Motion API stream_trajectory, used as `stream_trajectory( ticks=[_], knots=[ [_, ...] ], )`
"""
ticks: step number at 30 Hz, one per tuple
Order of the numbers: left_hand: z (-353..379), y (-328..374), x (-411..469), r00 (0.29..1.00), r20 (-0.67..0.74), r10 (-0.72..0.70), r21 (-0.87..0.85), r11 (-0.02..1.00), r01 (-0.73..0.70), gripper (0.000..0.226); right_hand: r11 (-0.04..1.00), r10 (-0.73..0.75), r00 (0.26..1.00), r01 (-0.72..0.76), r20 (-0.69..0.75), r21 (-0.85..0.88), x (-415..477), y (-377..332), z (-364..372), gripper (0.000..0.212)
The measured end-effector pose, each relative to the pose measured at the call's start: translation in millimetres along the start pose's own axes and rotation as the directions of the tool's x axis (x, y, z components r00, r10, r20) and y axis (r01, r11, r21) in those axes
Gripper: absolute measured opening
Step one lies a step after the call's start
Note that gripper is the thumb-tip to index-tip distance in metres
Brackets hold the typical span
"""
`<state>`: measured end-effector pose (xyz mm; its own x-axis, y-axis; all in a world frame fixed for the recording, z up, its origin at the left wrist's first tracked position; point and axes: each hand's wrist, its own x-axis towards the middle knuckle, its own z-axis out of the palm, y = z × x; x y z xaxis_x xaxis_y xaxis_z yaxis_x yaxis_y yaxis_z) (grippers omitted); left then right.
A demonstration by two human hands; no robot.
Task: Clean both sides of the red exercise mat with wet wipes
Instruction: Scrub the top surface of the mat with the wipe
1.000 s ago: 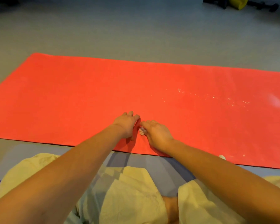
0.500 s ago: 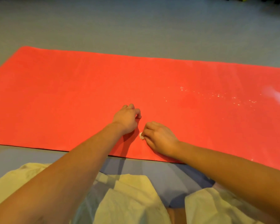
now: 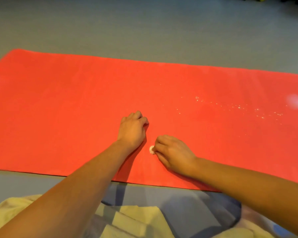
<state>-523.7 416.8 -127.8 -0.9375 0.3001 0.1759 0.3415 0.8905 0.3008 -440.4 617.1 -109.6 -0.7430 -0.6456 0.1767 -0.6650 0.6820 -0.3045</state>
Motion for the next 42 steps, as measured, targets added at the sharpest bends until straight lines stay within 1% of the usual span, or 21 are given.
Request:
stream_trajectory(
  ticks=[2,3,5,7,10,12,16,18,20,24,26,28,31,34,36,39,42],
  knots=[
    [7,-3,1,0.998,-0.058,0.021,-0.002,1.0,-0.021,0.01,0.997,0.068,0.997,-0.069,-0.047,-0.033,29,26,2,0.007],
    [11,-4,0,0.996,-0.083,0.038,0.003,0.999,-0.038,0.008,0.99,0.128,0.988,-0.132,-0.081,-0.05,45,42,2,0.007],
    [18,-5,0,0.992,-0.118,0.052,0.0,0.999,-0.052,0.008,0.959,0.264,0.955,-0.276,-0.136,-0.071,75,70,-2,0.012],
    [20,-2,3,0.991,-0.13,0.041,0.017,0.999,-0.039,0.006,0.92,0.37,0.916,-0.385,-0.157,-0.076,100,88,-7,0.016],
    [16,2,13,0.991,-0.134,0.023,0.074,0.997,-0.013,0.007,0.888,0.441,0.882,-0.456,-0.166,-0.062,111,90,-11,0.018],
    [14,1,22,0.99,-0.137,0.025,0.089,0.996,-0.013,0.01,0.902,0.417,0.893,-0.43,-0.17,-0.046,100,80,-8,0.017],
    [18,-5,41,0.994,-0.101,0.035,0.104,0.994,-0.025,0.025,0.977,0.209,0.974,-0.213,-0.09,-0.03,54,56,-7,0.014],
    [20,-3,41,0.994,-0.099,0.037,0.102,0.994,-0.027,0.034,0.987,0.15,0.986,-0.153,-0.07,-0.04,49,59,-8,0.014],
    [23,-3,39,0.993,-0.106,0.054,0.099,0.994,-0.044,0.036,0.982,0.168,0.982,-0.174,-0.083,-0.067,61,73,-5,0.013],
    [24,-6,38,0.994,-0.103,0.034,0.068,0.997,-0.028,0.041,0.938,0.307,0.937,-0.328,-0.168,-0.113,117,120,-11,0.015],
    [25,-6,41,0.995,-0.095,0.029,0.058,0.998,-0.023,0.05,0.906,0.38,0.911,-0.402,-0.159,-0.137,141,144,-23,0.017],
    [24,-6,44,0.996,-0.087,0.034,0.039,0.999,-0.031,0.056,0.889,0.416,0.901,-0.432,-0.127,-0.152,154,153,-30,0.019],
    [23,-8,55,0.995,-0.088,0.05,0.028,0.998,-0.047,0.056,0.903,0.386,0.913,-0.403,-0.135,-0.148,145,139,-27,0.017],
    [28,-9,72,0.994,-0.109,0.021,0.027,0.999,-0.018,0.052,0.948,0.261,0.959,-0.277,-0.114,-0.157,118,121,-23,0.013],
    [32,-8,84,0.993,-0.121,-0.004,0.022,1.0,0.006,0.047,0.96,0.204,0.974,-0.218,-0.097,-0.176,111,123,-23,0.014],
    [36,-7,99,0.992,-0.125,-0.027,0.031,0.999,0.031,0.042,0.955,0.226,0.967,-0.244,-0.119,-0.167,131,145,-21,0.017],
    [39,-8,106,0.992,-0.128,-0.014,0.053,0.998,0.021,0.044,0.916,0.331,0.926,-0.361,-0.182,-0.175,171,182,-22,0.019]
  ],
)
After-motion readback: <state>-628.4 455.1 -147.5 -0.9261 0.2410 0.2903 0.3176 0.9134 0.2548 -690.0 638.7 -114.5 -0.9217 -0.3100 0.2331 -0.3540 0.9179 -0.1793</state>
